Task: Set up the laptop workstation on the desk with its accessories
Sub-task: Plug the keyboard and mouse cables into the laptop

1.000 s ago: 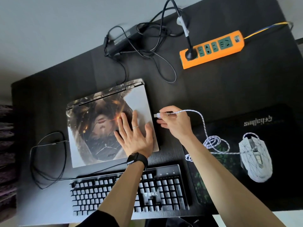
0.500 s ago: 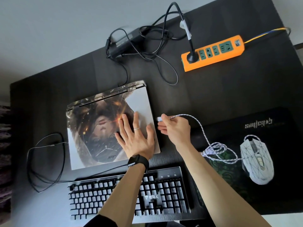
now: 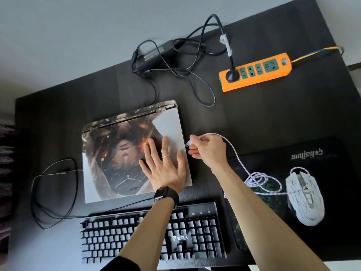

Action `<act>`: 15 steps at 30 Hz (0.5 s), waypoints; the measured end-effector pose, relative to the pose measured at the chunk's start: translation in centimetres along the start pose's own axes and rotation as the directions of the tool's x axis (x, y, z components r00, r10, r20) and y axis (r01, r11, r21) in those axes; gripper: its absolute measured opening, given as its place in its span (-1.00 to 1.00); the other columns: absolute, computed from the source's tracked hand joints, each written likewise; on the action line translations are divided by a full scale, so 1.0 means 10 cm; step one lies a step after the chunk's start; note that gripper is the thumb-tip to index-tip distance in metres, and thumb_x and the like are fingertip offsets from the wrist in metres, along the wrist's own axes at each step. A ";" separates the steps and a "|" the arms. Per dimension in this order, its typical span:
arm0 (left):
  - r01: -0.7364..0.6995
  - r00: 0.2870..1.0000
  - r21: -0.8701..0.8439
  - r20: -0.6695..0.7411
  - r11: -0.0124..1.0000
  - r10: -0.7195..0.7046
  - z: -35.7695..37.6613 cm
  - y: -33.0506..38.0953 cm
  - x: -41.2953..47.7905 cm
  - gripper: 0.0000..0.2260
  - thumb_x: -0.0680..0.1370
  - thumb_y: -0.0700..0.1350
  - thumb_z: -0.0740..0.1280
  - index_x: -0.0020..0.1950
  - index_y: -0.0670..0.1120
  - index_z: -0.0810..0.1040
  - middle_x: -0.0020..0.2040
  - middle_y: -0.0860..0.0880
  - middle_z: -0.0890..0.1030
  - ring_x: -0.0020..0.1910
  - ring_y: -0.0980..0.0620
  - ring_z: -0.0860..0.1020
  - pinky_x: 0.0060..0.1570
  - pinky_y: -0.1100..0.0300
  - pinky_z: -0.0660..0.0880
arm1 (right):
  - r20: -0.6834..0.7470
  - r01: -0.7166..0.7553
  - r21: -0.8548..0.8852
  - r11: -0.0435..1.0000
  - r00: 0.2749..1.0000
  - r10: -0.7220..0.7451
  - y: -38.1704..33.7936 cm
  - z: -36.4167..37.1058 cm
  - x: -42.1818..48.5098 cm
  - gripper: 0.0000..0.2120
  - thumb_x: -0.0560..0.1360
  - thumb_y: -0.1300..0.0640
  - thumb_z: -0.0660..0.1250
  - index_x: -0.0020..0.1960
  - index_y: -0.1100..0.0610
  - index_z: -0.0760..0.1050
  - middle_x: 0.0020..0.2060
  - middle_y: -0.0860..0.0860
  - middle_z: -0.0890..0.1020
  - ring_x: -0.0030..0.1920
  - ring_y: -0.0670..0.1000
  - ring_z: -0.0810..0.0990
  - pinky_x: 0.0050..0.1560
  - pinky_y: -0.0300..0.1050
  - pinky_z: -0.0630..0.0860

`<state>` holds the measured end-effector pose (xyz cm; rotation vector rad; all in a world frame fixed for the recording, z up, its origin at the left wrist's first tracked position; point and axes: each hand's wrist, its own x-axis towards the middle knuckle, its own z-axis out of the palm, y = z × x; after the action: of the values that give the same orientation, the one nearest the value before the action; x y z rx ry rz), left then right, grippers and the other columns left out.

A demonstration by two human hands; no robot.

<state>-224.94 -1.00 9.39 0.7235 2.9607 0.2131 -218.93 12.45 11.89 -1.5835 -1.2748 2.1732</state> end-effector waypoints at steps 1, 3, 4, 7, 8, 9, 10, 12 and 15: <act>0.002 1.000 -0.002 0.002 1.000 -0.002 0.00 -0.01 0.00 -0.42 0.57 0.28 0.00 0.58 0.16 0.13 0.62 -0.05 0.05 0.60 -0.06 -0.04 0.50 -0.27 -0.02 | 0.002 -0.021 0.034 0.999 1.000 0.021 0.01 0.00 0.00 -0.79 0.56 0.13 0.44 -0.11 0.29 0.66 -0.28 0.18 0.72 -0.29 0.06 0.75 -0.25 -0.14 0.68; 0.001 1.000 0.001 0.003 1.000 -0.001 -0.01 -0.01 -0.01 -0.41 0.57 0.29 -0.01 0.58 0.16 0.12 0.63 -0.05 0.05 0.60 -0.06 -0.05 0.50 -0.27 -0.02 | 0.021 -0.091 0.142 0.986 0.996 0.089 0.03 -0.01 -0.01 -0.80 0.56 0.14 0.44 -0.12 0.28 0.64 -0.30 0.14 0.72 -0.28 0.06 0.75 -0.25 -0.17 0.67; 0.001 1.000 0.002 0.005 1.000 -0.001 -0.01 -0.01 -0.01 -0.41 0.57 0.29 -0.01 0.58 0.16 0.12 0.63 -0.05 0.05 0.60 -0.06 -0.05 0.50 -0.27 -0.02 | 0.032 -0.127 0.196 0.972 0.992 0.123 0.05 -0.01 -0.02 -0.81 0.57 0.15 0.44 -0.11 0.29 0.64 -0.31 0.14 0.71 -0.29 0.05 0.74 -0.26 -0.19 0.66; 0.002 1.000 0.001 0.003 1.000 -0.002 -0.01 -0.01 -0.01 -0.41 0.57 0.29 -0.01 0.58 0.16 0.13 0.63 -0.05 0.05 0.60 -0.06 -0.05 0.50 -0.27 -0.02 | 0.024 -0.184 0.311 0.933 0.982 0.186 0.08 0.02 -0.06 -0.80 0.57 0.17 0.43 -0.06 0.34 0.63 -0.33 0.13 0.69 -0.35 0.03 0.72 -0.29 -0.20 0.65; 0.001 1.000 0.002 0.004 1.000 -0.001 -0.01 -0.01 -0.01 -0.41 0.57 0.29 -0.01 0.58 0.16 0.13 0.63 -0.05 0.05 0.60 -0.06 -0.05 0.50 -0.27 -0.02 | 0.005 -0.179 0.313 0.933 0.982 0.187 0.08 0.04 -0.07 -0.80 0.57 0.17 0.44 -0.07 0.34 0.63 -0.34 0.13 0.69 -0.36 0.03 0.72 -0.29 -0.19 0.65; 0.001 1.000 0.003 0.006 1.000 -0.001 -0.01 -0.01 -0.01 -0.41 0.57 0.29 -0.01 0.58 0.16 0.12 0.63 -0.05 0.04 0.60 -0.06 -0.06 0.50 -0.27 -0.02 | -0.017 -0.167 0.304 0.938 0.983 0.180 0.08 0.06 -0.08 -0.79 0.56 0.17 0.45 -0.09 0.33 0.64 -0.35 0.12 0.69 -0.36 0.03 0.72 -0.29 -0.18 0.65; 0.001 1.000 0.003 0.008 1.000 -0.001 0.00 -0.01 -0.01 -0.41 0.57 0.29 -0.01 0.59 0.16 0.12 0.63 -0.05 0.04 0.60 -0.06 -0.06 0.50 -0.27 -0.03 | -0.041 -0.152 0.290 0.945 0.984 0.171 0.08 0.08 -0.09 -0.80 0.55 0.16 0.46 -0.13 0.31 0.65 -0.36 0.11 0.69 -0.36 0.02 0.71 -0.28 -0.18 0.65; 0.002 1.000 0.003 0.008 1.000 -0.002 0.00 -0.01 -0.01 -0.41 0.57 0.28 0.00 0.59 0.16 0.12 0.63 -0.05 0.04 0.60 -0.06 -0.06 0.49 -0.28 -0.03 | -0.092 -0.112 0.238 0.965 0.986 0.137 0.08 0.11 -0.09 -0.78 0.55 0.15 0.45 -0.22 0.25 0.65 -0.39 0.08 0.69 -0.38 0.02 0.71 -0.30 -0.17 0.66; 0.004 1.000 0.002 0.001 1.000 -0.004 0.01 -0.01 -0.01 -0.41 0.56 0.27 0.00 0.59 0.15 0.13 0.62 -0.06 0.05 0.60 -0.07 -0.04 0.49 -0.28 -0.02 | -0.131 -0.047 0.115 0.992 0.989 0.062 0.08 0.14 -0.10 -0.76 0.56 0.12 0.43 -0.24 0.20 0.64 -0.42 0.06 0.69 -0.41 0.03 0.69 -0.35 -0.14 0.65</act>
<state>-224.87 -1.14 9.31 0.7175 2.9617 0.2095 -219.44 10.65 12.12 -1.7058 -1.0638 2.0894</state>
